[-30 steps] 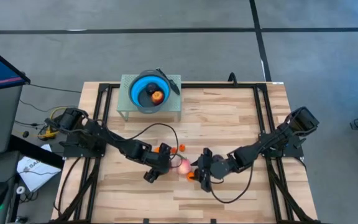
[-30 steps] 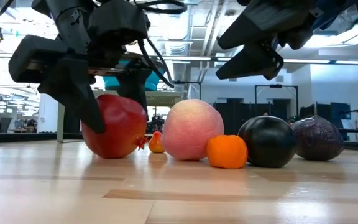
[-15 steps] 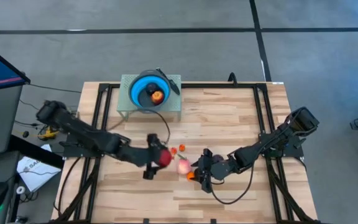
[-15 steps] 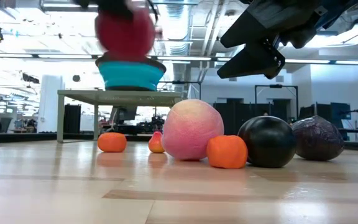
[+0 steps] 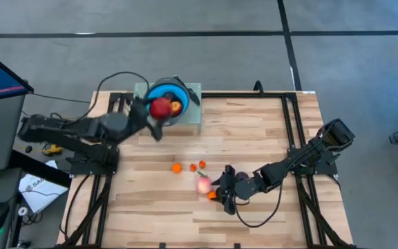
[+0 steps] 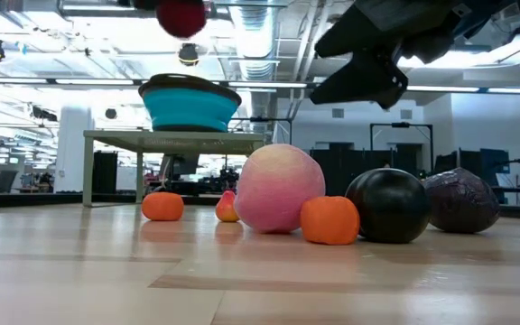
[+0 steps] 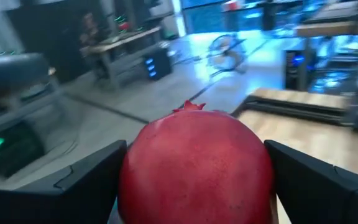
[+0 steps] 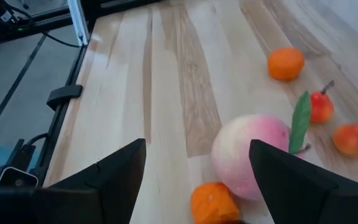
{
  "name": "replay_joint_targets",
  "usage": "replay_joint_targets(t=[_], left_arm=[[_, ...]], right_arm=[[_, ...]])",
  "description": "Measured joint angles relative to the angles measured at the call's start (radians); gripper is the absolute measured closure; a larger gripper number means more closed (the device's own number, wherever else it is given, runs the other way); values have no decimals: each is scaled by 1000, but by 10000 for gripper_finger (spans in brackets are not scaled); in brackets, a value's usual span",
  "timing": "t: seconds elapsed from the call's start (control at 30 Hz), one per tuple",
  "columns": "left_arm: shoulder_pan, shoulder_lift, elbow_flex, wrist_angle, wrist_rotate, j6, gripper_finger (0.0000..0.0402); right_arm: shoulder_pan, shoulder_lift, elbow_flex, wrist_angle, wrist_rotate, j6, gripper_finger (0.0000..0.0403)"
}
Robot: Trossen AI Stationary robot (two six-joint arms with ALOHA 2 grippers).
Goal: Pick & Place Fruit
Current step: Put the red pomegranate into the blue strainer bowl on the shelf
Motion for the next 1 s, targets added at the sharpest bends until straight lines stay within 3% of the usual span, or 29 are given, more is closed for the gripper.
replay_joint_targets(t=[0.2, 0.33, 0.43, 0.63, 0.83, 1.0], left_arm=[[242, 27, -75, 14, 71, -11, 45], [340, 48, -99, 23, 74, -29, 42], [388, 69, -108, 26, 131, -69, 35], [434, 126, -125, 30, 152, -113, 37], [433, 154, -144, 30, 72, -121, 39], [433, 161, -150, 31, 69, -158, 30]], right_arm=[[0, 0, 0, 21, 0, -25, 122], [0, 0, 0, 20, 0, -27, 122], [1, 0, 0, 20, 0, -27, 122], [1, 0, 0, 20, 0, -31, 122], [3, 0, 0, 20, 0, -31, 122], [3, 0, 0, 20, 0, -31, 122]])
